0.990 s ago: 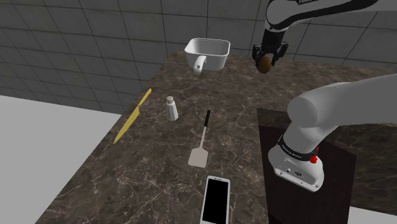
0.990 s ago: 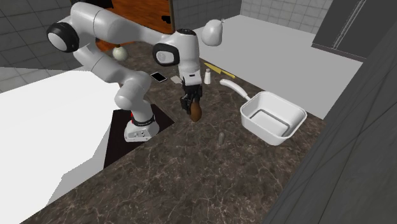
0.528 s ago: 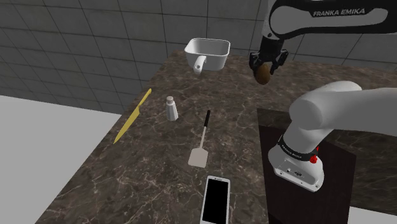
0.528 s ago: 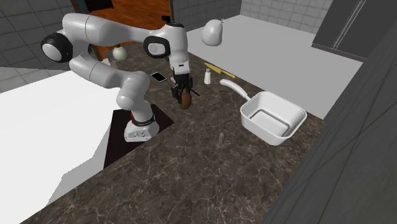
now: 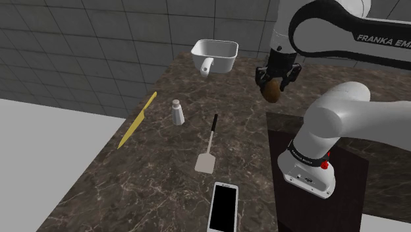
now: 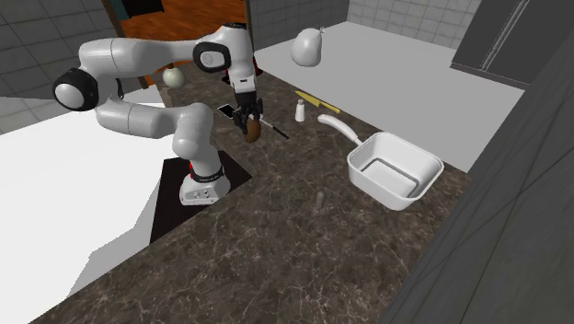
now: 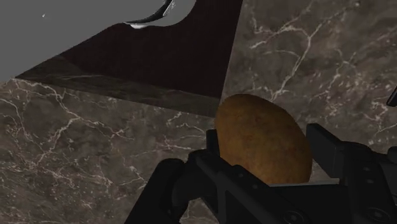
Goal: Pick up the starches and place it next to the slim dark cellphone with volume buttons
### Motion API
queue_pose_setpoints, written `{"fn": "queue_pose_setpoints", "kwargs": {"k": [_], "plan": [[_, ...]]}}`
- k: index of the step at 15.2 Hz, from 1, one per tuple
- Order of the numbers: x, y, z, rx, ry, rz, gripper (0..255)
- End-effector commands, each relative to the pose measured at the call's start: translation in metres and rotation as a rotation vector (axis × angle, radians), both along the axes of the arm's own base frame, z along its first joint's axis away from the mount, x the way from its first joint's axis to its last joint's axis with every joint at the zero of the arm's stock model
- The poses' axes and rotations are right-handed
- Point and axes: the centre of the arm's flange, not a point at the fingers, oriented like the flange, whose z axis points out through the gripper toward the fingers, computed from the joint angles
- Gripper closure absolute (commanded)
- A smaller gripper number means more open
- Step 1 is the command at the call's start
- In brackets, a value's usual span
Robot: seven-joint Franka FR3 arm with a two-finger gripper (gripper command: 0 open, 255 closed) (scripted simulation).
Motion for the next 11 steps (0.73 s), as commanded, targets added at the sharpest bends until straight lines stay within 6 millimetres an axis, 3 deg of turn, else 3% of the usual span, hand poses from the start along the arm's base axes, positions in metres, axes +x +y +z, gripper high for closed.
{"fn": "queue_pose_setpoints", "kwargs": {"k": [1, 11], "plan": [[-0.009, 0.025, 0.001, 0.001, 0.002, -0.001, 255], [-0.055, 0.149, 0.001, 0.001, 0.002, -0.001, 255]]}}
